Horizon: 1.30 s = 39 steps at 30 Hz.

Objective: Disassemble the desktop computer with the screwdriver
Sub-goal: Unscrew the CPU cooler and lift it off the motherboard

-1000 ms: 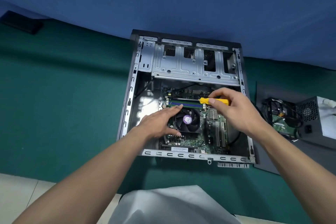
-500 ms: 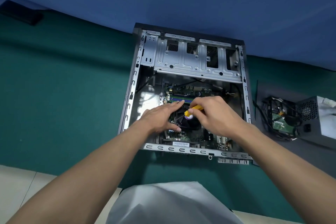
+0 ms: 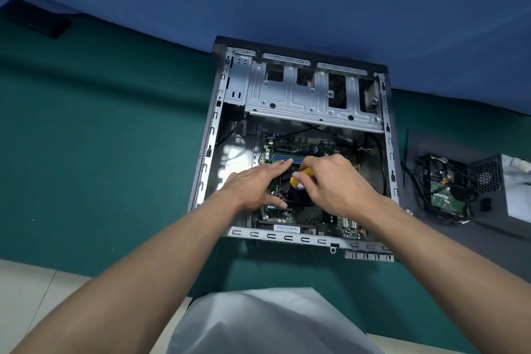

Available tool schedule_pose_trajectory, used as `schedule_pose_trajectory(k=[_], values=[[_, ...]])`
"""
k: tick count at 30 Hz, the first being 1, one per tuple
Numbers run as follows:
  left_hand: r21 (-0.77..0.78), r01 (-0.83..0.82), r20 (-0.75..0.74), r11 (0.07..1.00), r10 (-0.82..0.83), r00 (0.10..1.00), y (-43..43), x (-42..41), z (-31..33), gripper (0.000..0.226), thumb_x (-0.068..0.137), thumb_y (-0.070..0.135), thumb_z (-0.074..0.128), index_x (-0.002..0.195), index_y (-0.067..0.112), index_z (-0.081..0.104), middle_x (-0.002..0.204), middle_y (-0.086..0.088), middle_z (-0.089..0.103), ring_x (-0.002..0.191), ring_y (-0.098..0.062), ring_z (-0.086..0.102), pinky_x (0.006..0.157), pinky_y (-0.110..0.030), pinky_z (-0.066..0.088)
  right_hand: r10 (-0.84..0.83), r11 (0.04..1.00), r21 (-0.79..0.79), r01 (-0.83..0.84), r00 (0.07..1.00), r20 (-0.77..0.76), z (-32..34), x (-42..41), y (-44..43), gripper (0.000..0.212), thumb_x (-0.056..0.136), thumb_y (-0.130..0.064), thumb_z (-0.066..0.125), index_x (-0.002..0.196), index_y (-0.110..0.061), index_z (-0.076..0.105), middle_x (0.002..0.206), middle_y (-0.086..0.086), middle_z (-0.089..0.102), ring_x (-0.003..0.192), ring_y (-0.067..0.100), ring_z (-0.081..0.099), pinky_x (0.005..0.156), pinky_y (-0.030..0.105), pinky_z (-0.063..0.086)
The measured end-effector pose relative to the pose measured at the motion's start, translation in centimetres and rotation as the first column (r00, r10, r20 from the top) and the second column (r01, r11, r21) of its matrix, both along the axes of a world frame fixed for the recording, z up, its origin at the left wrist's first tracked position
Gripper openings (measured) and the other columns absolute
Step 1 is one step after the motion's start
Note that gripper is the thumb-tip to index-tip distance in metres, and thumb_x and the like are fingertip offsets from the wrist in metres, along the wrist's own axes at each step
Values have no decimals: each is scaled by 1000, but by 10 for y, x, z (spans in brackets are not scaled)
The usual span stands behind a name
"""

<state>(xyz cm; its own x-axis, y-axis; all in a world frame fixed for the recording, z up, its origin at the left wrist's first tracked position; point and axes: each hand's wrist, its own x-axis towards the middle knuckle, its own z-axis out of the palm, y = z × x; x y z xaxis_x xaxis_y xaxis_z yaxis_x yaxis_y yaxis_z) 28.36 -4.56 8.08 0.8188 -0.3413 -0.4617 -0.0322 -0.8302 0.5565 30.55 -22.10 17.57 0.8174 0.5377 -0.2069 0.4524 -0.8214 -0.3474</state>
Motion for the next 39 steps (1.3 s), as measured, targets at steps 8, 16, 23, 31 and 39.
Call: schedule_pose_trajectory(k=[8,16,23,31,39], values=[[-14,6,41,1000,-5,999,1,-1,2,94,76,57,70,147,50,10,157,18,20,142,-13,27,106,-43,34,-116,986,-123,109,992,-51,9,-6,30,41,96,-29,44,57,-17,40,54,1,42,50,22,45,48,27,34],[-29,-72,97,997,74,993,1,-4,-5,68,73,58,72,124,45,31,136,7,52,124,-19,48,80,-30,31,93,928,-336,-160,974,-208,26,5,57,31,85,-13,57,61,-13,38,63,4,40,66,30,48,59,32,38],[-26,-70,53,997,71,996,2,-5,-3,79,73,60,72,137,45,28,146,11,42,134,-16,39,103,-39,34,623,669,-437,-601,774,-110,31,4,42,26,98,-16,41,93,-7,65,84,6,66,72,24,64,57,25,37],[-13,-61,26,998,61,998,0,-4,-1,84,73,59,72,143,45,26,151,12,36,136,-17,36,105,-42,35,-250,938,-333,93,849,-466,27,12,56,41,99,-35,43,76,-6,62,53,5,58,44,17,52,42,21,41],[20,6,58,1000,-7,998,0,-4,7,85,80,55,68,147,39,20,154,10,31,139,-17,32,106,-41,33,88,876,-429,-220,948,-305,31,4,58,20,92,-21,54,74,-13,47,77,6,53,66,23,53,58,28,41]])
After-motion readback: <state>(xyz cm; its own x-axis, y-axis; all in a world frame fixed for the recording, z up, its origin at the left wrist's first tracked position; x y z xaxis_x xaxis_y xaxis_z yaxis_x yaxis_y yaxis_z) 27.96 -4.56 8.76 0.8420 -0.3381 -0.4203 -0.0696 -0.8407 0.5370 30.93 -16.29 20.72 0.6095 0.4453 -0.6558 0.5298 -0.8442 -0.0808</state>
